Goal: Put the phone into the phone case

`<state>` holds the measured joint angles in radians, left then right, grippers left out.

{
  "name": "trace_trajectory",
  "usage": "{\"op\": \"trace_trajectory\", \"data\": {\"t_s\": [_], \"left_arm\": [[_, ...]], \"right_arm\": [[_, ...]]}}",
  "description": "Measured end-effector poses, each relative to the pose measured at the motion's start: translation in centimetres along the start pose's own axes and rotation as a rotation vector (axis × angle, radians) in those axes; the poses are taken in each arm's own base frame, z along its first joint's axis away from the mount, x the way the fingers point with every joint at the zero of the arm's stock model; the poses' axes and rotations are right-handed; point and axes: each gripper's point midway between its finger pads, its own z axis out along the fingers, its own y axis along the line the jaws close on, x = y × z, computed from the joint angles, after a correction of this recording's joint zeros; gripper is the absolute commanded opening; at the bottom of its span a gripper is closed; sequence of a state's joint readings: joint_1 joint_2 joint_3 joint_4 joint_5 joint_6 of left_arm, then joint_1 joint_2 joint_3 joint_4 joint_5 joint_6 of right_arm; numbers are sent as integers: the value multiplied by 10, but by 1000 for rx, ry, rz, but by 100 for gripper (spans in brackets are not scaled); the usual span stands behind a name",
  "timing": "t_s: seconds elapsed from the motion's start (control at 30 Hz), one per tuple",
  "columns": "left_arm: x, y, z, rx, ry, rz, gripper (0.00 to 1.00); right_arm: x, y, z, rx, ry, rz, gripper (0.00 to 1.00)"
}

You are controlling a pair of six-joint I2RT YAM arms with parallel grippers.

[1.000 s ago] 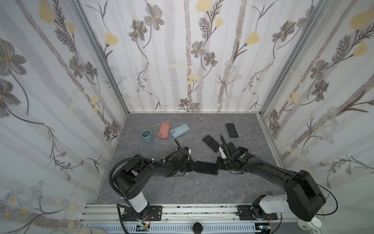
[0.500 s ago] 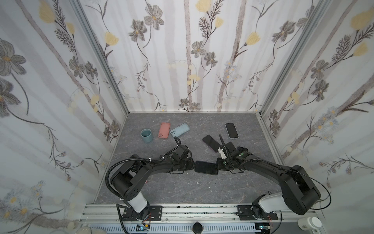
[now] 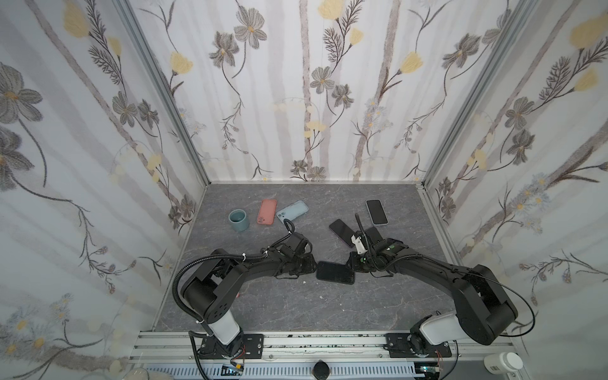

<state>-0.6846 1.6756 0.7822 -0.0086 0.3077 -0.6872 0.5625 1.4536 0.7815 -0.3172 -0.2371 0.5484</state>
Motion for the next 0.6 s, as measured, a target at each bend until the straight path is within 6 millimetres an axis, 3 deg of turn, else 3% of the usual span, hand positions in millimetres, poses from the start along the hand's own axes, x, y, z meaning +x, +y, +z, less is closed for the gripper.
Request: {"op": "trace_trajectory", "data": {"t_s": [0.37, 0.6], "left_arm": [[-8, 5, -6, -40, -18, -8, 45], [-7, 9, -9, -58, -16, -13, 45]], "right_arm": [[-14, 10, -21, -26, -81, -5, 35], [-20, 3, -35, 2, -138, 2, 36]]}}
